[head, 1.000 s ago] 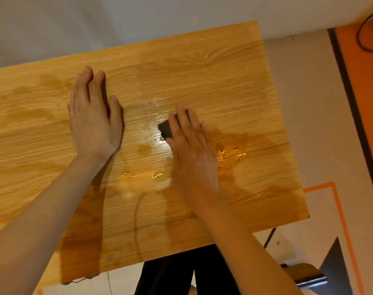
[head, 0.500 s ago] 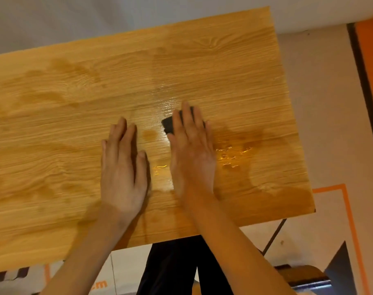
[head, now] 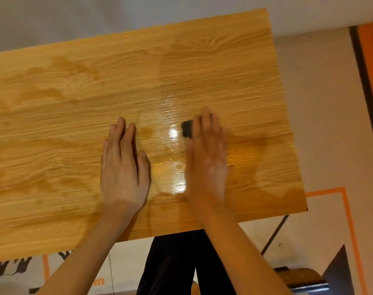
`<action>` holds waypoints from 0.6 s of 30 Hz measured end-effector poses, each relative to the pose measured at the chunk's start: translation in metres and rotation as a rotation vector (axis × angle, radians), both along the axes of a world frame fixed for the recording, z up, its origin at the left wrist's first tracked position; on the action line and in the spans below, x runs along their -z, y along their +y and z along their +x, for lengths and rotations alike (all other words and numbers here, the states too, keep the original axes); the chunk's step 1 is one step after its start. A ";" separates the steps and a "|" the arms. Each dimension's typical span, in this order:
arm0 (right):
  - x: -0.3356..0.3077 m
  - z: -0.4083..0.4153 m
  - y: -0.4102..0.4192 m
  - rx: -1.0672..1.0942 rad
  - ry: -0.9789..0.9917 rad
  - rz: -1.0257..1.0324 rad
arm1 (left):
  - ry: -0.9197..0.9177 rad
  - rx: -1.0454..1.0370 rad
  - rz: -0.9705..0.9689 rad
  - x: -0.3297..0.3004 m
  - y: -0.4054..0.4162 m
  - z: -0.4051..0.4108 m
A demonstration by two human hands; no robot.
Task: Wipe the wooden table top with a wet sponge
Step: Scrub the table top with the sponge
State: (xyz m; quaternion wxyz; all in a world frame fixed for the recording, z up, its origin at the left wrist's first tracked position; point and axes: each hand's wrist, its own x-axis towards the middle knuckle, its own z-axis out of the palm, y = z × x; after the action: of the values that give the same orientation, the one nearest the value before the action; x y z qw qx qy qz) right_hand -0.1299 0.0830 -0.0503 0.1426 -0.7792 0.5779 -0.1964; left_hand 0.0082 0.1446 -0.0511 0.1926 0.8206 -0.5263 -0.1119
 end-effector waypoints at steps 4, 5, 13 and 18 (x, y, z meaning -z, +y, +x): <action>-0.008 0.005 0.005 -0.315 0.124 0.079 | -0.013 0.009 -0.016 -0.001 0.001 -0.002; -0.009 -0.017 -0.004 -0.347 0.250 0.081 | -0.015 0.012 -0.019 -0.001 0.001 -0.002; -0.013 -0.109 -0.031 0.215 -0.134 0.072 | -0.037 0.026 -0.033 0.000 0.002 0.000; -0.001 -0.012 -0.022 -0.236 -0.002 0.032 | -0.042 0.013 -0.036 0.001 0.003 0.000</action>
State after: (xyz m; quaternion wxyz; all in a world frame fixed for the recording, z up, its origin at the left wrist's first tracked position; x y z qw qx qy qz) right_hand -0.1417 0.0610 -0.0496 0.1780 -0.8392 0.4850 -0.1698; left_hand 0.0086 0.1478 -0.0517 0.1954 0.8158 -0.5374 -0.0862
